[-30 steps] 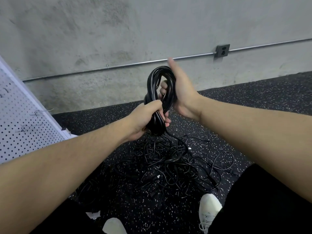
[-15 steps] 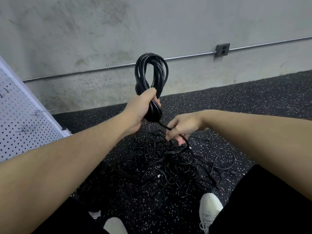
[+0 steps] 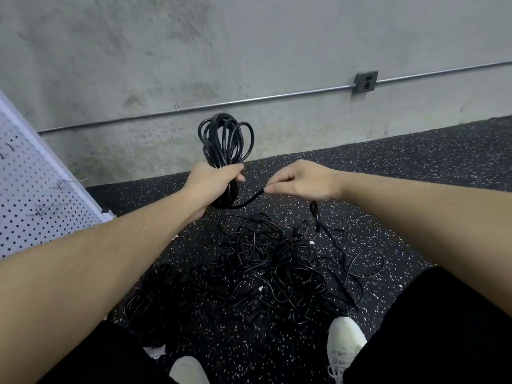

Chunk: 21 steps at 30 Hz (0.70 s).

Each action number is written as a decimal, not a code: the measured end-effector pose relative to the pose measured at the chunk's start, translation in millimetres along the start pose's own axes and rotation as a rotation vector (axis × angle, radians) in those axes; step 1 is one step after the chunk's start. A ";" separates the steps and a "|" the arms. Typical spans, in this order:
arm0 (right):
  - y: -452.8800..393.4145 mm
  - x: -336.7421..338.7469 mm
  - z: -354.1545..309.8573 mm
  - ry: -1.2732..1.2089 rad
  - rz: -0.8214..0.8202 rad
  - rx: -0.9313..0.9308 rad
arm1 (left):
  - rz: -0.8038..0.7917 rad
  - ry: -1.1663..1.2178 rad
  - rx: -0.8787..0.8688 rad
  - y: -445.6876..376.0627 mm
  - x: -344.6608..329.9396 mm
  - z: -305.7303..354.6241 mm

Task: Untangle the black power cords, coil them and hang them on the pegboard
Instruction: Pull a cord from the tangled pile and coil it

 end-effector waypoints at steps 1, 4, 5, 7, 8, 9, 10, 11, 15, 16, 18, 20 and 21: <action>-0.4 -1.2 -5.6 -0.003 -0.001 0.016 | -0.010 -0.026 0.004 -0.1 -0.5 -1.4; -2.1 -2.1 -17.4 -0.062 0.040 0.011 | -0.051 -0.090 -0.002 2.3 -4.1 0.0; -4.2 -1.4 -18.5 -0.091 0.061 0.001 | -0.069 -0.111 -0.012 4.0 -5.6 2.2; -6.8 -0.9 -20.6 -0.147 0.073 -0.020 | -0.124 -0.174 -0.044 7.1 -7.3 6.8; -7.5 -0.6 -20.9 -0.176 0.062 -0.027 | -0.162 -0.199 -0.066 9.0 -7.7 9.2; -7.9 0.1 -20.2 -0.207 0.042 -0.032 | -0.205 -0.216 -0.094 9.9 -7.5 10.3; -7.7 0.5 -19.0 -0.240 0.020 -0.042 | -0.243 -0.228 -0.123 10.6 -6.5 11.2; -7.7 0.7 -16.1 -0.277 -0.005 -0.051 | -0.273 -0.243 -0.156 9.4 -5.9 10.1; -5.7 1.8 -11.0 -0.281 -0.072 -0.050 | -0.209 -0.408 -0.250 2.3 -9.5 1.3; -5.6 1.3 -11.2 -0.236 -0.043 -0.047 | -0.164 -0.445 -0.244 0.7 -11.0 -1.0; -7.6 2.1 -9.1 -0.133 0.054 -0.038 | -0.106 -0.442 -0.222 0.8 -13.9 -3.0; -11.4 3.7 -3.6 -0.076 0.152 -0.098 | -0.047 -0.372 -0.184 0.4 -14.9 -4.1; -11.5 4.3 -0.1 -0.056 0.188 -0.169 | -0.010 -0.349 -0.162 -0.4 -14.3 -4.1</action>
Point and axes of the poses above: each hand's wrist, its own y-axis away from the middle knuckle, its own x-axis out of the back of the hand, z = x × y, the point moved 1 cm from there along -y, towards the middle knuckle, and after that the axes turned 8 degrees about -y, right-handed, at the moved point
